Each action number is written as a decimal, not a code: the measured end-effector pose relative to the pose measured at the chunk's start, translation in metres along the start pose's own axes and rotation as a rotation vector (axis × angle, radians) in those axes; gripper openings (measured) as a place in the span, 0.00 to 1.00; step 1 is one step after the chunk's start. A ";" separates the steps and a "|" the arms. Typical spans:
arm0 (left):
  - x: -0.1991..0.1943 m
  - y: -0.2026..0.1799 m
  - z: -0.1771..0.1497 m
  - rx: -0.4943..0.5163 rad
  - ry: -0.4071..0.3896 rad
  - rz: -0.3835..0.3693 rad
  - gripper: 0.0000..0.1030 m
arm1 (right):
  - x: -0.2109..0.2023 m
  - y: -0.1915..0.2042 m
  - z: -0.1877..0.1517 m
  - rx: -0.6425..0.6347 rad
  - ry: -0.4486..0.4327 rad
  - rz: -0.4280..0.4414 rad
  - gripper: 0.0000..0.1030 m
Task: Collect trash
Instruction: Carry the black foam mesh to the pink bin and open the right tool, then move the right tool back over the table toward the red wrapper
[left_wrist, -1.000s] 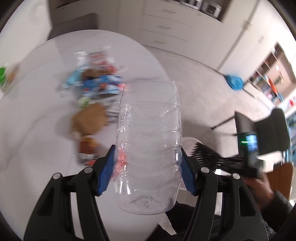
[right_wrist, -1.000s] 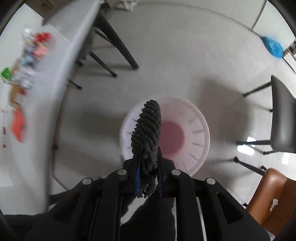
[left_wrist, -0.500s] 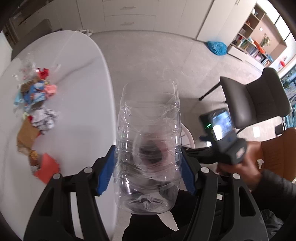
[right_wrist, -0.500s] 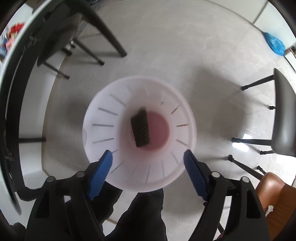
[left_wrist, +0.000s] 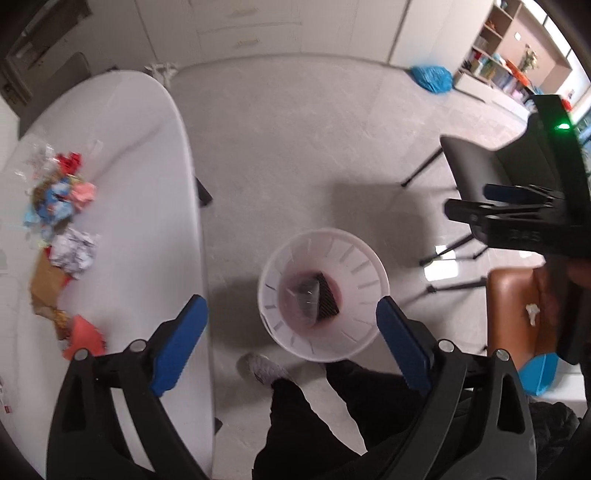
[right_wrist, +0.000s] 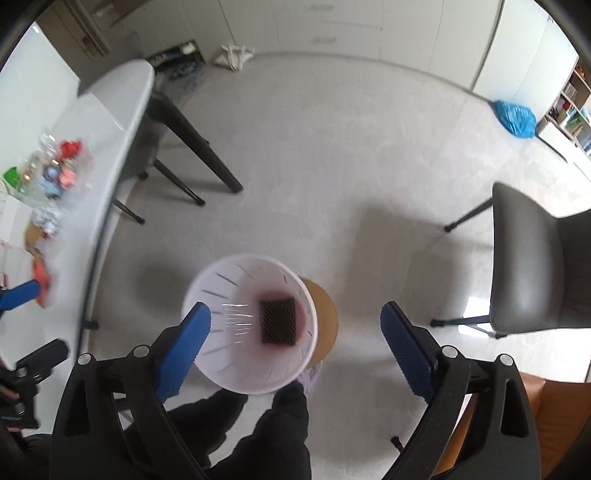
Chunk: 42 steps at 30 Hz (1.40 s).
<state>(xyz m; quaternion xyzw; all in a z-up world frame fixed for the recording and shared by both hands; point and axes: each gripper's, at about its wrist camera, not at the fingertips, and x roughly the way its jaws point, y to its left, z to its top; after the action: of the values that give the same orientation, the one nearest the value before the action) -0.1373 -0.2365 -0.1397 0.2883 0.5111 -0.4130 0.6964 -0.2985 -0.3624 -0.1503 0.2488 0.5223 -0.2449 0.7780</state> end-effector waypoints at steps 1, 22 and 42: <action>-0.010 0.005 0.002 -0.017 -0.028 0.018 0.87 | -0.009 0.005 0.002 -0.008 -0.013 0.003 0.94; -0.107 0.125 -0.043 -0.304 -0.239 0.238 0.93 | -0.079 0.149 0.008 -0.218 -0.160 0.134 0.98; -0.100 0.244 -0.112 -0.476 -0.163 0.272 0.93 | -0.029 0.284 -0.004 -0.492 -0.068 0.243 0.98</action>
<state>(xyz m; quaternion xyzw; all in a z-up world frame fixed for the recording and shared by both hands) 0.0081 0.0038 -0.0841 0.1485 0.4927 -0.2062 0.8323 -0.1288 -0.1415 -0.0866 0.1046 0.5059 -0.0238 0.8559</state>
